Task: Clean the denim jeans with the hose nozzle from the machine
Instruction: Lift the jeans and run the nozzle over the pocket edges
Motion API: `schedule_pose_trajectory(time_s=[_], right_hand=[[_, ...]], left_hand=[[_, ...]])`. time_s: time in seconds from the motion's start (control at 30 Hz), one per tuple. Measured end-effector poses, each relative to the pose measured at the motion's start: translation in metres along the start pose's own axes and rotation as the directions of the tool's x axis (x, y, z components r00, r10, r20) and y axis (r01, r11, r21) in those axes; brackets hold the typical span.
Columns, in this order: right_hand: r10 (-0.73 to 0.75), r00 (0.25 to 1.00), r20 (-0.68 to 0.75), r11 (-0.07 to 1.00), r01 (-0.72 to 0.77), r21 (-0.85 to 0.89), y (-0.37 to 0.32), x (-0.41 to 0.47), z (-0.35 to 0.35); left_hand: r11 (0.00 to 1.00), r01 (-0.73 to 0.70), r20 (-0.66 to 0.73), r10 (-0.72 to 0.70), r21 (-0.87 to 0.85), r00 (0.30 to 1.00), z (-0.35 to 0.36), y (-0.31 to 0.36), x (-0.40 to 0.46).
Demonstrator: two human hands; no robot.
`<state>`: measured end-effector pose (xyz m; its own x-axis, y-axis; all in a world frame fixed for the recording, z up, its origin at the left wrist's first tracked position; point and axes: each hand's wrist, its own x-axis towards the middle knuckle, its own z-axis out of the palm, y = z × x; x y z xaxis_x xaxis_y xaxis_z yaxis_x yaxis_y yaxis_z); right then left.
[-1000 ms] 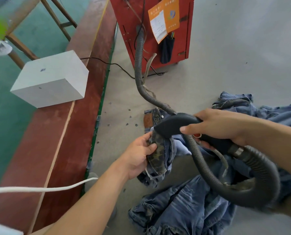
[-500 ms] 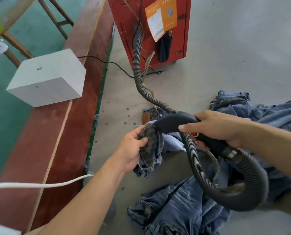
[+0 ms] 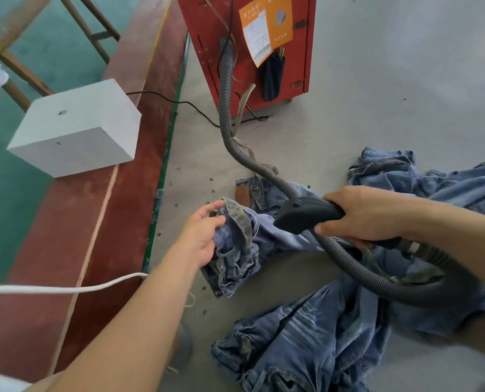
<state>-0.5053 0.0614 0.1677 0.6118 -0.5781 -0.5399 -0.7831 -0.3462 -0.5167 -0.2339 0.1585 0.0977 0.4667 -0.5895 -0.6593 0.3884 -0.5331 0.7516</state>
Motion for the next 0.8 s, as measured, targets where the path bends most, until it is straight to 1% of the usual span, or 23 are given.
schedule_pose_trajectory(time_s=[0.07,0.13,0.17,0.2,0.23,0.27,0.3,0.33,0.37,0.4,0.43,0.47,0.5,0.53,0.57,0.6,0.63,0.67,0.8], right_hand=[[-0.005,1.0,-0.025,1.0,0.005,-0.005,0.0,0.0,-0.002],[-0.004,0.999,-0.046,1.0,0.004,-0.001,0.0,0.0,-0.003],[0.001,0.999,-0.053,1.0,-0.001,0.005,0.0,-0.001,-0.003],[0.005,0.998,-0.057,1.0,-0.005,0.007,0.0,-0.001,-0.003],[0.003,0.998,-0.058,1.0,-0.003,0.0,0.0,-0.001,-0.003],[0.0,0.998,-0.056,1.0,-0.001,-0.004,0.0,-0.001,-0.003],[0.0,0.999,-0.054,1.0,0.0,-0.006,0.001,-0.001,-0.003],[-0.001,0.999,-0.051,1.0,0.001,-0.013,0.001,-0.001,-0.003],[-0.003,0.999,-0.052,1.0,0.002,-0.024,0.002,-0.001,-0.003],[-0.003,0.998,-0.055,1.0,0.002,-0.031,0.003,-0.001,-0.003],[-0.003,0.998,-0.058,0.999,0.001,-0.032,0.003,-0.002,-0.003],[-0.004,0.998,-0.058,0.999,0.003,-0.032,0.004,-0.003,-0.003],[-0.009,0.998,-0.057,0.999,0.007,-0.032,0.004,-0.004,-0.002],[-0.014,0.998,-0.056,1.0,0.012,-0.029,0.005,-0.004,-0.001],[-0.018,0.998,-0.055,1.0,0.017,-0.023,0.005,-0.004,-0.001],[-0.022,0.998,-0.05,1.0,0.021,-0.016,0.005,-0.004,0.0],[-0.028,0.999,-0.043,1.0,0.027,-0.012,0.006,-0.004,0.001],[-0.035,0.999,-0.035,0.999,0.034,-0.013,0.006,-0.004,0.001],[-0.065,0.998,-0.011,0.998,0.065,0.018,0.003,-0.003,0.005]], left_hand=[[0.981,-0.047,-0.035,0.054,0.189,0.998,0.0,-0.002,0.001],[0.928,-0.093,-0.073,0.127,0.361,0.989,-0.001,-0.001,0.004],[0.887,-0.106,-0.061,0.149,0.45,0.987,-0.002,0.001,0.005],[0.839,-0.111,0.001,0.131,0.532,0.991,-0.003,0.002,0.004],[0.77,-0.101,0.08,0.065,0.63,0.995,-0.007,-0.001,0.007],[0.644,-0.111,0.146,-0.002,0.757,0.989,-0.009,-0.005,0.01],[0.485,-0.146,0.189,-0.042,0.863,0.981,-0.009,-0.01,0.01],[0.349,-0.198,0.22,-0.023,0.916,0.975,-0.01,-0.016,0.012],[0.289,-0.234,0.232,0.04,0.928,0.972,-0.01,-0.02,0.014],[0.311,-0.262,0.238,0.115,0.913,0.964,-0.01,-0.021,0.018],[0.39,-0.278,0.234,0.159,0.878,0.959,-0.01,-0.02,0.018],[0.517,-0.268,0.213,0.164,0.813,0.963,-0.011,-0.019,0.021],[0.677,-0.22,0.183,0.127,0.702,0.975,-0.012,-0.016,0.023],[0.826,-0.147,0.166,0.065,0.544,0.984,-0.011,-0.013,0.024],[0.93,-0.06,0.17,-0.003,0.362,0.985,-0.011,-0.01,0.022],[0.979,0.016,0.193,-0.056,0.202,0.98,-0.01,-0.008,0.021],[0.992,0.07,0.222,-0.091,0.102,0.971,-0.008,-0.006,0.018],[0.993,0.108,0.248,-0.116,0.044,0.962,-0.006,-0.004,0.015],[0.985,0.168,0.332,-0.147,-0.036,0.932,0.001,-0.004,0.005]])
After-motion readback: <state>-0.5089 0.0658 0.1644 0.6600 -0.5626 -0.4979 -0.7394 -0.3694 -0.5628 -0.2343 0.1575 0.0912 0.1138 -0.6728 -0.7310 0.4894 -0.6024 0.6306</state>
